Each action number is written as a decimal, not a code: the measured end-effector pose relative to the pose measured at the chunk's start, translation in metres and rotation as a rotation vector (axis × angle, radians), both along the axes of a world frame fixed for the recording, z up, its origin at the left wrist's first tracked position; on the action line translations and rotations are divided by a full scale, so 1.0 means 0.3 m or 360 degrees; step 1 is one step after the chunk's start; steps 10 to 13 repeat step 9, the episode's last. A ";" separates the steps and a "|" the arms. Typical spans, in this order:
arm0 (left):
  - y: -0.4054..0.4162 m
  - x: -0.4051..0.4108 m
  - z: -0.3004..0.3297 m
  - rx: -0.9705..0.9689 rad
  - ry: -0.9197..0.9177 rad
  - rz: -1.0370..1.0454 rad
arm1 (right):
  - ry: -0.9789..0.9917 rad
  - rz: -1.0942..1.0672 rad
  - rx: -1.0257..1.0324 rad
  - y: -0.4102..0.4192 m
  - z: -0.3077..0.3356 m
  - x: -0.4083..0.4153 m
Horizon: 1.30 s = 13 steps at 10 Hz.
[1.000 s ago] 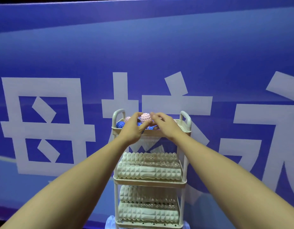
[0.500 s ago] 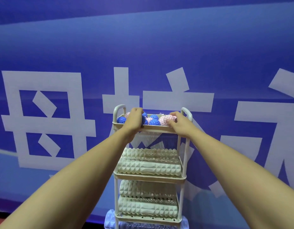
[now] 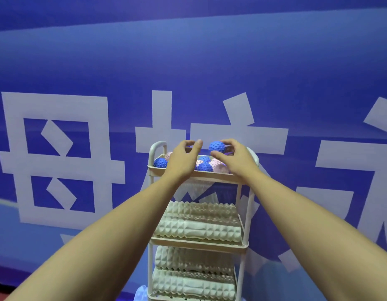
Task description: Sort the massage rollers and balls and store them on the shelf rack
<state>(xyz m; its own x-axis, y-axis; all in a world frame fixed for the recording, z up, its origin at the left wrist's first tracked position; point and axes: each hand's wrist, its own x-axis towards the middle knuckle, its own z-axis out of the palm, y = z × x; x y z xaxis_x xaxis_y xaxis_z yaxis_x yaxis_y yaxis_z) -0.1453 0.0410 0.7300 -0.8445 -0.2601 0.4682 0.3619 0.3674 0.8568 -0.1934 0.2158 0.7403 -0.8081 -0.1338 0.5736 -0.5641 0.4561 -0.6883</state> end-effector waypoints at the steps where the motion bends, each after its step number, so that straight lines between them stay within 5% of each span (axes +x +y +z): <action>1: -0.056 -0.047 -0.049 -0.0795 0.0041 0.0358 | -0.0123 -0.0245 0.0101 0.012 0.023 -0.103; 3: -0.124 -0.115 -0.109 -0.1275 0.0143 0.0647 | -0.0184 -0.0394 0.0452 -0.054 0.046 -0.281; 5: -0.144 -0.150 -0.120 -0.1278 0.0085 0.0657 | -0.0239 -0.0473 0.0652 -0.094 0.013 -0.366; 8: -0.136 -0.029 -0.093 -0.1183 0.0107 0.0617 | 0.0014 -0.0476 0.0336 -0.020 0.021 -0.162; 9: -0.130 0.067 -0.105 -0.1120 0.0117 0.0538 | 0.0120 -0.0427 0.0639 0.012 -0.027 -0.031; 13: -0.130 0.067 -0.105 -0.1120 0.0117 0.0538 | 0.0120 -0.0427 0.0639 0.012 -0.027 -0.031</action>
